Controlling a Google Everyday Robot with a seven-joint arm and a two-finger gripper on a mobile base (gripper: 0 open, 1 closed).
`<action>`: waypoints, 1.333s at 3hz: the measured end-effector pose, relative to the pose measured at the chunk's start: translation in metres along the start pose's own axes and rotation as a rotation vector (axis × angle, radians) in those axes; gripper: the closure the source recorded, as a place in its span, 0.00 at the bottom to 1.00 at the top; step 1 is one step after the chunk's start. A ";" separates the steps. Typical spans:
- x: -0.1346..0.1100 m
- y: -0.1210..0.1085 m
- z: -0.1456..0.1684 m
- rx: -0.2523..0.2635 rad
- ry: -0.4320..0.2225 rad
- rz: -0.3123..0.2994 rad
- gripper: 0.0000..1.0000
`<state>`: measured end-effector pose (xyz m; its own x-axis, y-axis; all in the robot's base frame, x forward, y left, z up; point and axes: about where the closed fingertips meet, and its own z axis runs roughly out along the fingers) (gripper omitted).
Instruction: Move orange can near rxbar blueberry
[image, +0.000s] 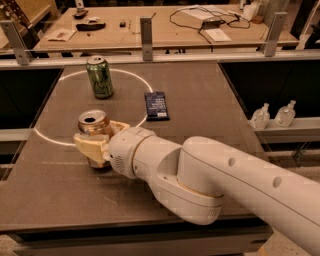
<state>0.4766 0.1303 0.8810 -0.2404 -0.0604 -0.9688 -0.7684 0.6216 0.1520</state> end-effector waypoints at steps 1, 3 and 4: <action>0.000 -0.006 0.000 -0.001 -0.012 0.015 1.00; -0.010 -0.064 -0.023 0.133 -0.042 -0.041 1.00; -0.018 -0.099 -0.045 0.239 -0.048 -0.087 1.00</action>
Offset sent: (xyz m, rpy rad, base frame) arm 0.0400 -0.0537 -0.0129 -0.0069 -0.0475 -0.0966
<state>0.5303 0.0342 0.8926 -0.1465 -0.0878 -0.9853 -0.6213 0.7833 0.0226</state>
